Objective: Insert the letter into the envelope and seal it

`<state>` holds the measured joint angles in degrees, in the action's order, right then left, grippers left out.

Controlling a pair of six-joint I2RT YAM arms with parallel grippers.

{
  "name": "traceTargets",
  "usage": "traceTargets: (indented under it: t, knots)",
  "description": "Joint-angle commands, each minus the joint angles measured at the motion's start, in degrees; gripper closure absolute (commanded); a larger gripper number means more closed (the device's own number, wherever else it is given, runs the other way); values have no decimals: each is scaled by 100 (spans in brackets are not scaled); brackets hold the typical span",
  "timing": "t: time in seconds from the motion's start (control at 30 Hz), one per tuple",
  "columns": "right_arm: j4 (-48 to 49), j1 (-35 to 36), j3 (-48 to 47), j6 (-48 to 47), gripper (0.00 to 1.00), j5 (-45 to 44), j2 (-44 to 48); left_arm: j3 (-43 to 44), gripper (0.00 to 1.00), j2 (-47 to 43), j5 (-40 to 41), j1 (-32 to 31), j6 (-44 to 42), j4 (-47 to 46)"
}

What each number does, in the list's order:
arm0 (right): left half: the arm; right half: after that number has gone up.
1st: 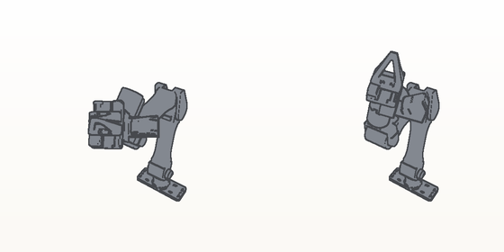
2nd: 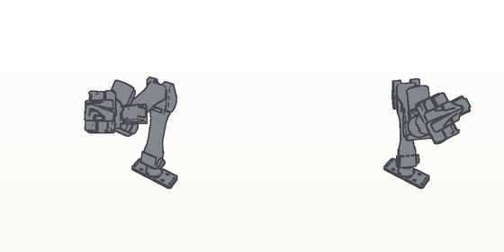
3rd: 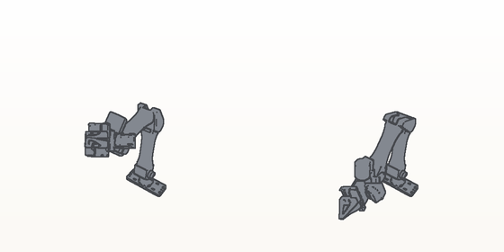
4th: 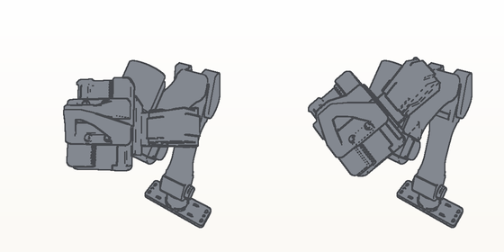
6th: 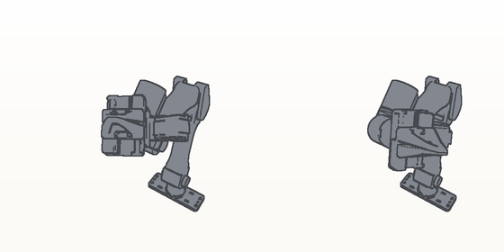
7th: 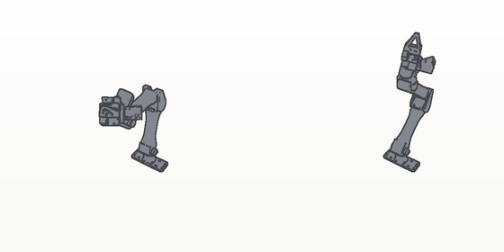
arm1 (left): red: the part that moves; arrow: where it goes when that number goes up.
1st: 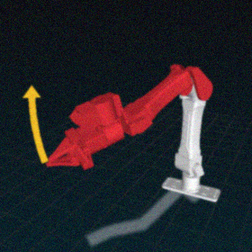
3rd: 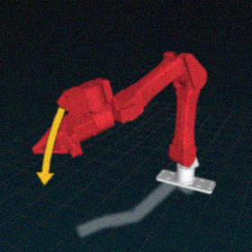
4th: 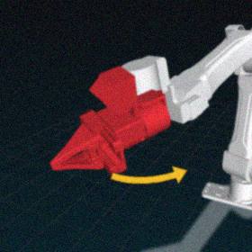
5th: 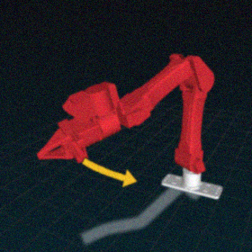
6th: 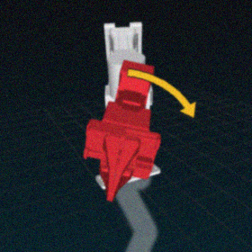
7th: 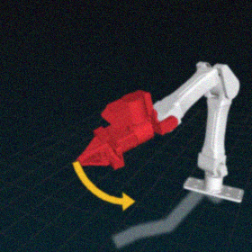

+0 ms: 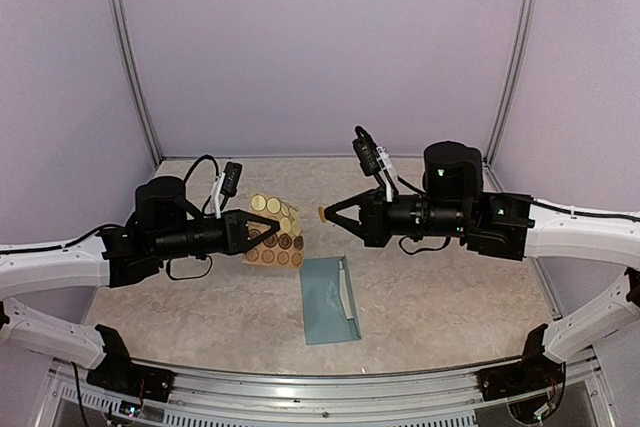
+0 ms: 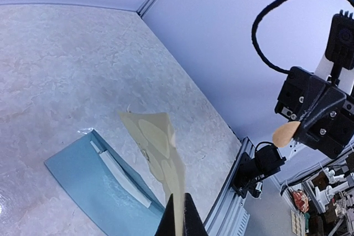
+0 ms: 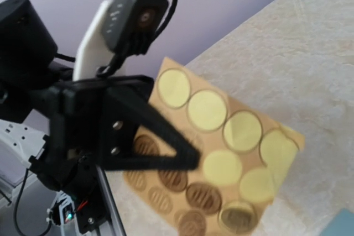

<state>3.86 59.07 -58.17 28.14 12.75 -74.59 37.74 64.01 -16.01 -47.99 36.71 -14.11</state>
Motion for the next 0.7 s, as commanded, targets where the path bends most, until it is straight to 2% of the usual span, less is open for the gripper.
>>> traceTargets:
  t: [0.0, 0.17, 0.37, 0.53, 0.63, 0.67]
  knots:
    - [-23, -38, 86, -31, 100, -142, 105, -308, 100, -59, -96, 231, 268, -89]
    - [-283, -51, 202, -62, 100, -498, 124, -618, 100, -21, 53, 680, 275, 173]
    - [-351, -196, 491, 17, 100, -699, 246, -1469, 100, 395, -584, 1369, 691, -679]
    - [-351, -305, 663, 104, 100, -674, 260, -1524, 100, 1004, -785, 1626, 678, -872]
    - [-412, -342, 703, 112, 100, -747, 259, -1500, 100, 1282, -682, 1788, 664, -676]
    - [-506, -351, 709, 119, 100, -786, 268, -1479, 95, 1314, -519, 1834, 656, -518]
